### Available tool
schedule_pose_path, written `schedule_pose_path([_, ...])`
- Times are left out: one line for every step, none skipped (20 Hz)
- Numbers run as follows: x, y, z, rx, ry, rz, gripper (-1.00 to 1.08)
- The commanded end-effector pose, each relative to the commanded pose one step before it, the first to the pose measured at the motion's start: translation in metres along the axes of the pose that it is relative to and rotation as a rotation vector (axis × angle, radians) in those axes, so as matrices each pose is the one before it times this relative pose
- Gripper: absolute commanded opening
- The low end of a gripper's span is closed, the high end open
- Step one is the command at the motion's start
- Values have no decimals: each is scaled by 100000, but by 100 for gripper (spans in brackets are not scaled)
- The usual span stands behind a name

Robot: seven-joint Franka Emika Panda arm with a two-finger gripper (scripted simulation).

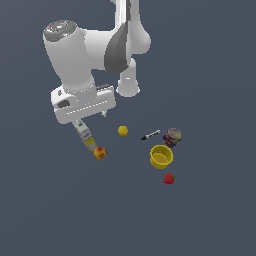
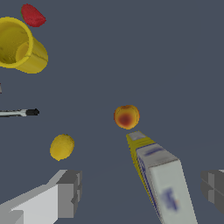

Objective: Pick up a designated object from a clutter of objects.

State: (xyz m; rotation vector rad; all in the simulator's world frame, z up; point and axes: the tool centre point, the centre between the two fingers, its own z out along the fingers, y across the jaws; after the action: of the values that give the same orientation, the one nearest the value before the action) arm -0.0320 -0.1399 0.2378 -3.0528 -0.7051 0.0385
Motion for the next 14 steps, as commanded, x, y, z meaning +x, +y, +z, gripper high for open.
schedule_pose_path([-751,742,534,-134,380,-4260,100])
schedule_pose_path([-316,274,209,-60,137,-1648,100])
schedule_pose_path([-324,265,208,-66,134,-1646,100])
schedule_pose_path([-332,256,207,-72,130,-1645,100])
schedule_pose_path([-340,248,206,-78,125,-1643,100])
schedule_pose_path([-347,238,205,-84,121,-1643,100])
schedule_pose_path([-349,226,201,-88,115,-1617,100])
schedule_pose_path([-338,206,191,-89,105,-1538,100])
schedule_pose_path([-324,186,179,-88,95,-1454,100])
schedule_pose_path([-310,168,168,-87,86,-1370,100])
schedule_pose_path([-295,152,158,-85,77,-1287,100])
schedule_pose_path([-280,136,147,-82,69,-1203,100])
schedule_pose_path([-263,122,136,-78,62,-1120,100])
schedule_pose_path([-246,108,126,-74,55,-1036,100])
